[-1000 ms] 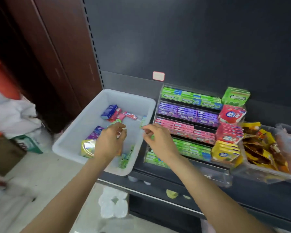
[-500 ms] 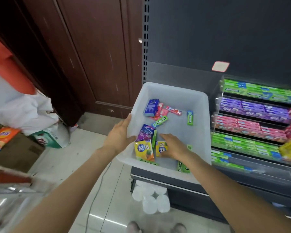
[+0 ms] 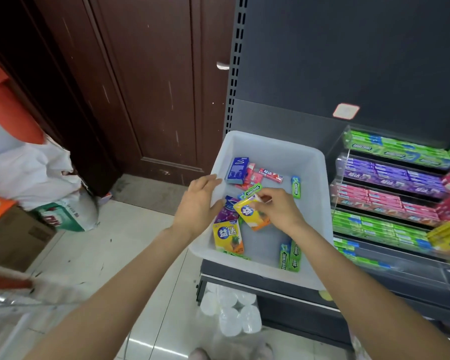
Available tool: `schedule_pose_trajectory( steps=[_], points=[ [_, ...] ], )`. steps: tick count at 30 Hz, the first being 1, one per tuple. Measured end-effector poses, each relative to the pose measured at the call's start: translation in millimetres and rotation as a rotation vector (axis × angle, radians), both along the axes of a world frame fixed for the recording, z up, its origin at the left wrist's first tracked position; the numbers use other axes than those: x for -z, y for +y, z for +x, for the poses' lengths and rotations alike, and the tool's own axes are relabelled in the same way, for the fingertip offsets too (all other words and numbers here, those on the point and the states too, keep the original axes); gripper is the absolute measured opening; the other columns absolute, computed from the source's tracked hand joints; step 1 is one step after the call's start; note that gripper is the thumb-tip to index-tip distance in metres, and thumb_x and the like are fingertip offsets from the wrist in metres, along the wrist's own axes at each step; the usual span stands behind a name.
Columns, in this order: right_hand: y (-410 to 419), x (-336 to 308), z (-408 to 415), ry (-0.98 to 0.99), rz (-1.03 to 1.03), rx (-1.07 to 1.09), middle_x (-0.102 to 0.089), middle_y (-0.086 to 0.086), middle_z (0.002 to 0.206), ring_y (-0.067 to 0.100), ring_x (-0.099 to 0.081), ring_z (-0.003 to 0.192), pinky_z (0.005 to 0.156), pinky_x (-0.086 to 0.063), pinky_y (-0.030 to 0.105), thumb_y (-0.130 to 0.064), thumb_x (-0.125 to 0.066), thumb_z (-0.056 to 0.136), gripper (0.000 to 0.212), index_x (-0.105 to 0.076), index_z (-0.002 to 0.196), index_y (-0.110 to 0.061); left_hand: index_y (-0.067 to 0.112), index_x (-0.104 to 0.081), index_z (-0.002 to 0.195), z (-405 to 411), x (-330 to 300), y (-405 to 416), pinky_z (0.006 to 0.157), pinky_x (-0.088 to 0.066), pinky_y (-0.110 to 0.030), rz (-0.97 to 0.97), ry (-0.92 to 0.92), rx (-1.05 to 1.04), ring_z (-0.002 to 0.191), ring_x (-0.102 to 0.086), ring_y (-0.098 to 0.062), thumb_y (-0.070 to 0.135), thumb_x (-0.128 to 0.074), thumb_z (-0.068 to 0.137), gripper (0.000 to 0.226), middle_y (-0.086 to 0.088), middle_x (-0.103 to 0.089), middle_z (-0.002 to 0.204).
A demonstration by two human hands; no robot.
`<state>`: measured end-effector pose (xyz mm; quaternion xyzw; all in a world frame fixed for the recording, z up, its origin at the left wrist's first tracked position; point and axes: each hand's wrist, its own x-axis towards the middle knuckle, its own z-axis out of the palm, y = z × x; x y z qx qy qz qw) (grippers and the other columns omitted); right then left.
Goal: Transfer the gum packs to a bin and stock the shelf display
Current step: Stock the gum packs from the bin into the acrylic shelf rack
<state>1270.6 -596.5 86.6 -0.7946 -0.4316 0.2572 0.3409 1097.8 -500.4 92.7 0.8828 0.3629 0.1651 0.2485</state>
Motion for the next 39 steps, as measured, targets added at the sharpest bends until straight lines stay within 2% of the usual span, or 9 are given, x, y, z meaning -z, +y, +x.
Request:
schedule_pose_trajectory(
  steps=[4, 9, 15, 20, 26, 30, 34, 37, 39],
  points=[
    [10, -22, -15, 0.28, 0.19, 0.015, -0.068, 0.004, 0.082, 0.016, -0.062, 0.072, 0.072, -0.053, 0.035, -0.009, -0.069, 0.082, 0.007, -0.066, 0.085, -0.014, 0.019, -0.047, 0.133, 9, -14, 0, 0.088, -0.038, -0.015, -0.207, -0.085, 0.17, 0.111, -0.054, -0.013, 0.025, -0.058, 0.091, 0.044, 0.001, -0.057, 0.128],
    [19, -16, -26, 0.38, 0.187, -0.031, -0.07, 0.005, 0.092, 0.02, -0.067, 0.085, 0.083, -0.053, 0.032, -0.008, -0.069, 0.082, 0.014, -0.066, 0.096, -0.013, 0.012, -0.063, 0.104, -1, -22, 15, 0.063, -0.038, -0.005, -0.154, -0.219, 0.067, 0.075, -0.057, -0.016, 0.01, -0.063, 0.087, 0.018, -0.003, -0.068, 0.093],
    [22, 21, -29, -0.065, -0.259, -0.29, -0.063, 0.006, 0.12, 0.018, -0.059, 0.108, 0.093, -0.047, 0.028, -0.015, -0.075, 0.076, 0.05, -0.058, 0.123, -0.011, 0.013, -0.061, 0.108, -19, -27, 18, 0.058, -0.039, -0.001, -0.207, -0.257, -0.056, 0.066, -0.055, 0.001, 0.015, -0.063, 0.088, 0.02, 0.009, -0.062, 0.084],
    [23, 33, -27, -0.205, -0.393, -0.369, -0.063, 0.005, 0.114, 0.019, -0.059, 0.1, 0.084, -0.047, 0.029, -0.019, -0.076, 0.076, 0.037, -0.064, 0.11, -0.012, 0.012, -0.06, 0.11, -19, -26, 14, 0.057, -0.037, 0.0, -0.229, -0.234, -0.045, 0.069, -0.054, -0.002, 0.016, -0.063, 0.088, 0.023, 0.007, -0.063, 0.089],
    [2, 2, -1, -0.042, -0.186, -0.282, -0.06, 0.001, 0.087, 0.014, -0.055, 0.083, 0.073, -0.041, 0.024, -0.009, -0.073, 0.077, 0.015, -0.067, 0.09, -0.012, 0.015, -0.06, 0.108, 11, -42, 3, 0.06, -0.04, -0.005, -0.237, -0.321, -0.049, 0.071, -0.057, -0.012, 0.014, -0.062, 0.089, 0.02, 0.002, -0.065, 0.088],
    [-32, -32, 44, -0.012, -0.017, -0.122, -0.061, -0.002, 0.08, 0.007, -0.054, 0.073, 0.067, -0.039, 0.01, -0.004, -0.071, 0.079, 0.011, -0.067, 0.088, -0.01, 0.018, -0.059, 0.111, 62, -59, -16, 0.064, -0.048, -0.015, -0.247, -0.372, 0.044, 0.068, -0.057, -0.014, 0.012, -0.061, 0.089, 0.023, 0.005, -0.063, 0.083],
    [-83, -58, 104, -0.071, 0.116, 0.07, -0.065, -0.002, 0.078, 0.009, -0.057, 0.071, 0.072, -0.046, 0.03, -0.006, -0.071, 0.079, 0.011, -0.067, 0.086, -0.014, 0.016, -0.059, 0.11, 126, -77, -50, 0.058, -0.044, -0.011, -0.287, -0.428, 0.129, 0.061, -0.054, 0.001, 0.006, -0.057, 0.09, 0.023, 0.011, -0.06, 0.077],
    [-126, -74, 151, -0.091, 0.229, 0.202, -0.063, -0.004, 0.076, 0.007, -0.056, 0.069, 0.066, -0.046, 0.02, -0.008, -0.07, 0.081, 0.012, -0.064, 0.085, -0.018, 0.016, -0.059, 0.11, 185, -93, -80, 0.061, -0.045, -0.02, -0.28, -0.456, 0.195, 0.073, -0.055, -0.011, 0.006, -0.056, 0.09, 0.023, 0.001, -0.064, 0.087],
    [-151, -83, 185, -0.145, 0.281, 0.259, -0.064, -0.003, 0.08, 0.009, -0.056, 0.073, 0.07, -0.044, 0.022, -0.01, -0.069, 0.082, 0.009, -0.066, 0.088, -0.015, 0.016, -0.058, 0.11, 226, -103, -102, 0.068, -0.043, -0.015, -0.255, -0.474, 0.242, 0.079, -0.056, -0.014, 0.006, -0.055, 0.091, 0.022, 0.002, -0.065, 0.09]
  ],
)
